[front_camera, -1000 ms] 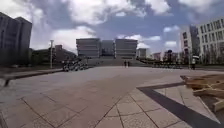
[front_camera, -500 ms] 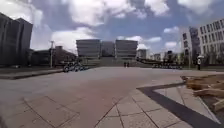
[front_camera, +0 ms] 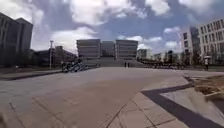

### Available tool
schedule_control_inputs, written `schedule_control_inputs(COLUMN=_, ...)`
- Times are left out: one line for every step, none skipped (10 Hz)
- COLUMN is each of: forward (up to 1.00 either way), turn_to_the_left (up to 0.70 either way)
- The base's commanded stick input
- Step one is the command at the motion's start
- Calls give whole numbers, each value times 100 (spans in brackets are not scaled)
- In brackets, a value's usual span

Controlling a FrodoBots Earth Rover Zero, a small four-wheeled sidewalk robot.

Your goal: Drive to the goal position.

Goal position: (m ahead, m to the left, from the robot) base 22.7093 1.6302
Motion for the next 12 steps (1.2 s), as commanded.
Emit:
schedule_control_inputs(forward=85, turn_to_the_left=0)
schedule_control_inputs(forward=93, turn_to_the_left=0)
schedule_control_inputs(forward=100, turn_to_the_left=0)
schedule_control_inputs(forward=100, turn_to_the_left=0)
schedule_control_inputs(forward=100, turn_to_the_left=0)
schedule_control_inputs(forward=100, turn_to_the_left=0)
schedule_control_inputs(forward=100, turn_to_the_left=0)
schedule_control_inputs(forward=100, turn_to_the_left=0)
schedule_control_inputs(forward=100, turn_to_the_left=0)
schedule_control_inputs(forward=100, turn_to_the_left=0)
schedule_control_inputs(forward=100, turn_to_the_left=0)
schedule_control_inputs(forward=100, turn_to_the_left=0)
